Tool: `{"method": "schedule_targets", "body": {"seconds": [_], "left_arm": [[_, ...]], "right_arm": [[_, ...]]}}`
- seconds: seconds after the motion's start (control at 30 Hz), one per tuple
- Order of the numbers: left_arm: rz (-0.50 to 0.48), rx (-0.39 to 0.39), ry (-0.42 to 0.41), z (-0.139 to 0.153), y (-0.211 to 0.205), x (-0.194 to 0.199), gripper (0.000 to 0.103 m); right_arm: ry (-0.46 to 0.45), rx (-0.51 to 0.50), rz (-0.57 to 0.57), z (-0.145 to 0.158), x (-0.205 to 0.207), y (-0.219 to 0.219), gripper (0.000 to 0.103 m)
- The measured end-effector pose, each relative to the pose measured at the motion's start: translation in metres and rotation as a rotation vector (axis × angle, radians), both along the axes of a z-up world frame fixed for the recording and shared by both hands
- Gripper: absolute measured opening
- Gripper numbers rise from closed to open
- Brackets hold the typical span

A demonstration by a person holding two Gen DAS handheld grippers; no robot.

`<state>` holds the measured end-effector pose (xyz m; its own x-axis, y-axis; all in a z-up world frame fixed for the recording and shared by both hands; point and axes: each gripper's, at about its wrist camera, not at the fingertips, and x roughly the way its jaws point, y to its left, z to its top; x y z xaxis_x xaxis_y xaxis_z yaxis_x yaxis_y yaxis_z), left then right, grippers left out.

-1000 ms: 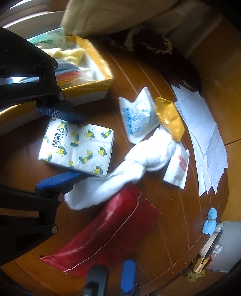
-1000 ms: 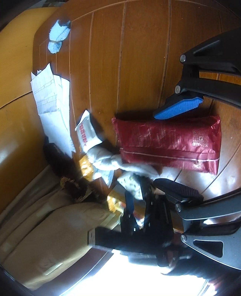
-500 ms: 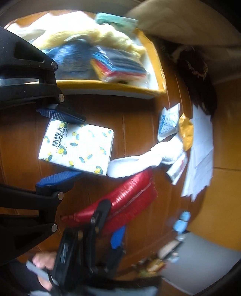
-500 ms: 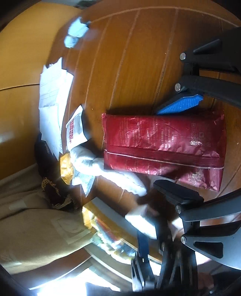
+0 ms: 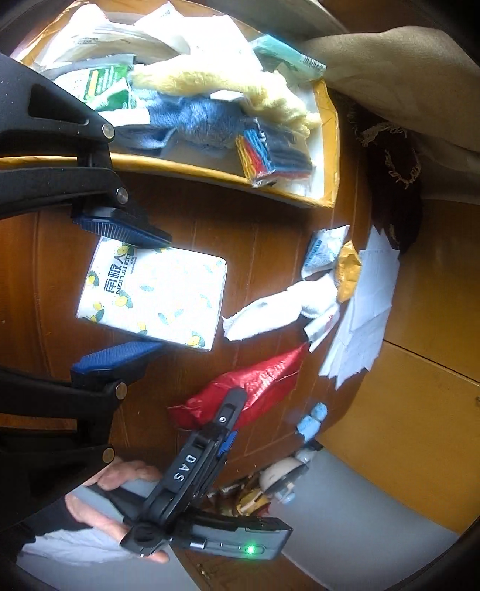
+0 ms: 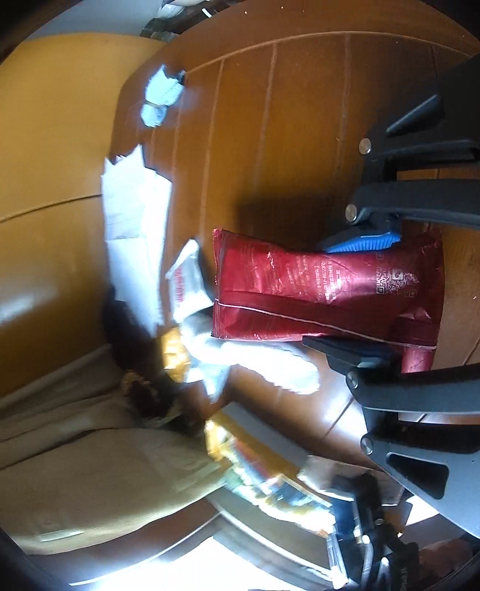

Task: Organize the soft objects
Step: 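Carry the tissue pack and red foil bag over the tray with both grippers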

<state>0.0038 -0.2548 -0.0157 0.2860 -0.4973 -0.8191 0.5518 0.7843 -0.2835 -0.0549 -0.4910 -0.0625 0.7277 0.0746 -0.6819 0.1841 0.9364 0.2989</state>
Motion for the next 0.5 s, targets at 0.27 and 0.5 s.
{"method": "schedule_targets", "body": {"seconds": [0.27,0.5], "left_arm": [[0.082,-0.103,-0.035,0.034,0.059,0.000,0.053],[0.222,-0.113,-0.073,0.043,0.118,0.023,0.053]], "right_arm": [[-0.104,0.080,0.038,0.020,-0.009,-0.001,0.038],[-0.116,0.135,0.166,0.056,0.008,0.044,0.038]]}}
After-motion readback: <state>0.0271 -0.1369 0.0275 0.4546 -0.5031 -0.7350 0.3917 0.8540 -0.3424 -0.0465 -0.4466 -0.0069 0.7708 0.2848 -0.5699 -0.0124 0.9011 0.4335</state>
